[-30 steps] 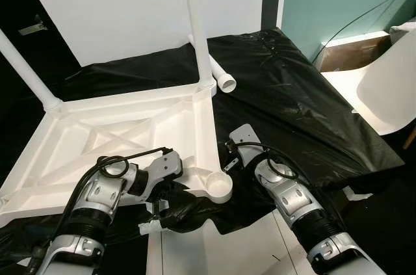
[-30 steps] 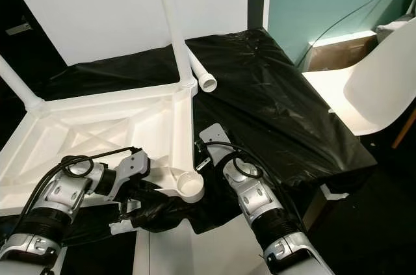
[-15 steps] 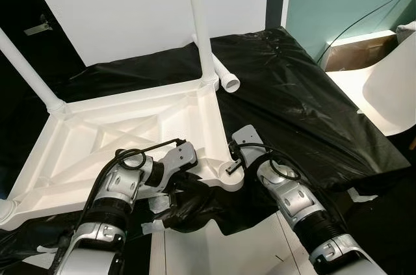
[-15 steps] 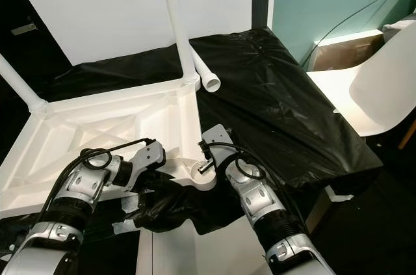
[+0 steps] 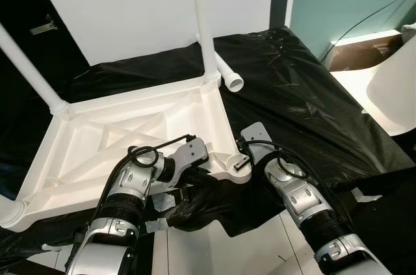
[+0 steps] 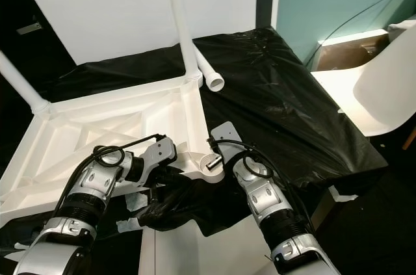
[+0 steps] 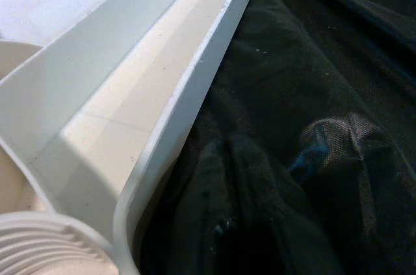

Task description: Building children table

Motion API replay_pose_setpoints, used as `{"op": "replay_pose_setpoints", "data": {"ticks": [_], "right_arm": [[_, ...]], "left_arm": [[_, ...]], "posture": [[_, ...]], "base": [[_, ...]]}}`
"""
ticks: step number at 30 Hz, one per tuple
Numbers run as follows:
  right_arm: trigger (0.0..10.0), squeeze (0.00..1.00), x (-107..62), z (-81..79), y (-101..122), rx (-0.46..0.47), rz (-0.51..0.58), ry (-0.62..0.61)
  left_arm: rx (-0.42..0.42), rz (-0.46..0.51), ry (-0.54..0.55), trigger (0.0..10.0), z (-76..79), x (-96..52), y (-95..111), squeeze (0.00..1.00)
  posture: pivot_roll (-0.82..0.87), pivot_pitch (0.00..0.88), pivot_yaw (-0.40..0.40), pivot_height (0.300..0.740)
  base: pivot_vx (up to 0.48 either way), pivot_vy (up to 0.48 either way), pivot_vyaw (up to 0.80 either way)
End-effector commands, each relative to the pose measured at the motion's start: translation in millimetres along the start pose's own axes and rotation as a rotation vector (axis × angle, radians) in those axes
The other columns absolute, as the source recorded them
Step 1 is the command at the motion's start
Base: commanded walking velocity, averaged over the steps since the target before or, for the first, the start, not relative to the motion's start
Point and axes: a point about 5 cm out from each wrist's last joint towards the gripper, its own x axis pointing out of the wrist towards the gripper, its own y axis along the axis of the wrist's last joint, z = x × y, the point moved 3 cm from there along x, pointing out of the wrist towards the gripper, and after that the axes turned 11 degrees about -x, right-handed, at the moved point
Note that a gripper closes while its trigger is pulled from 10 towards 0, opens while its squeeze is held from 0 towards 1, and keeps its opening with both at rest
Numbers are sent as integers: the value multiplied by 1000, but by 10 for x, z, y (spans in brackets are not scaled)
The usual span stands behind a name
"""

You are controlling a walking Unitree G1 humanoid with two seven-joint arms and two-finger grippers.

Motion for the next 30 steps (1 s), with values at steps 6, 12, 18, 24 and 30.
{"op": "replay_pose_setpoints", "data": {"ticks": [6,12,18,24,30], "right_arm": [[10000,0,25,-220,80,4,19,72],[10000,0,17,-175,136,2,36,58],[10000,0,-9,-100,198,7,53,40],[10000,0,-16,-98,186,7,51,39],[10000,0,-14,-101,202,7,53,41]], "left_arm": [[-51,289,255,0,-11,206,237,0],[-25,314,170,10000,126,216,220,0],[-10,392,195,10000,81,40,270,1000],[56,492,244,10000,47,-202,371,125],[42,577,309,10000,-7,-323,451,0]], "posture": [[-122,0,99,740],[-121,0,97,740],[-125,0,95,740],[-118,0,91,740],[-116,0,91,740]], "base": [[0,0,0],[0,0,0],[0,0,0],[0,0,0],[0,0,0]]}}
